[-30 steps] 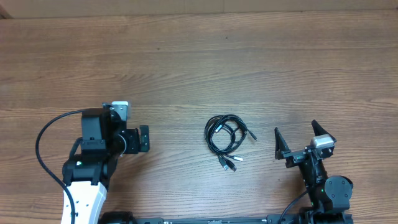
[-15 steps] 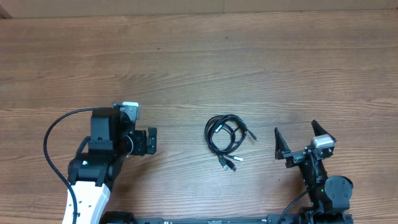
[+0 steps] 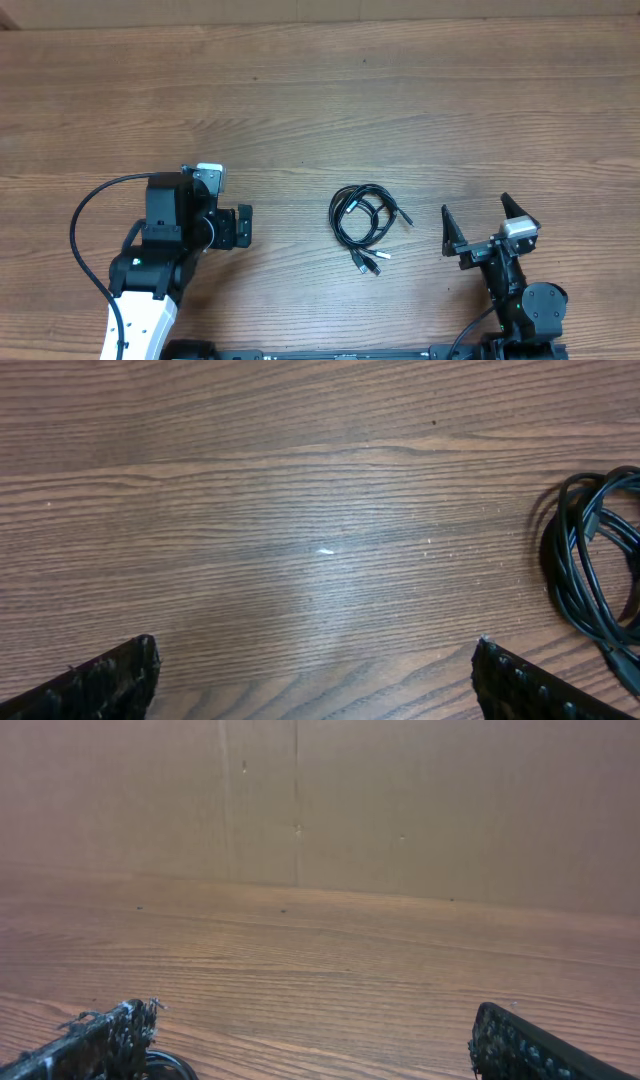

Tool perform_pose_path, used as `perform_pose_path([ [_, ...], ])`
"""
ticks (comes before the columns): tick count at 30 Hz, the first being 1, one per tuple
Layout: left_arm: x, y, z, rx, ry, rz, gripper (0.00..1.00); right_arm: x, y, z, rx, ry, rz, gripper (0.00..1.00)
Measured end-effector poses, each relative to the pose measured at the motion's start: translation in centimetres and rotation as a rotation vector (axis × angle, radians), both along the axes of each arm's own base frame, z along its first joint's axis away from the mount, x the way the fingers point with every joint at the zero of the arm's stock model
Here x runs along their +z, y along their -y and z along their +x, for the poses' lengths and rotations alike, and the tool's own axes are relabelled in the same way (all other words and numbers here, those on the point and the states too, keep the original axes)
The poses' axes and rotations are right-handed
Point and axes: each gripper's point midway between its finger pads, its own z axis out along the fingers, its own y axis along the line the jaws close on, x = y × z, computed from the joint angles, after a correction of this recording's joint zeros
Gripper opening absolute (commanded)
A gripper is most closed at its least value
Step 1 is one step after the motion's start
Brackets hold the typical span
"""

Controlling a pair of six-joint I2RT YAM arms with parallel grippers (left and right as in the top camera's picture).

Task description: Untangle cables

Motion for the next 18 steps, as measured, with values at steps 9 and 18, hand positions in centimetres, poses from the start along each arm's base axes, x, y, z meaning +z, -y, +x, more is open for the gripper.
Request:
perform_pose_path([
  [9,-0.02,0.0,-0.02,0.0,-0.001,0.0,1.0,0.0,0.01,0.0,0.0,0.0,0.0,1.0],
  [18,-0.43,-0.04,-0.6,0.0,-0.03,0.002,1.0,0.02,0.01,0.0,0.0,0.001,0.0,1.0],
])
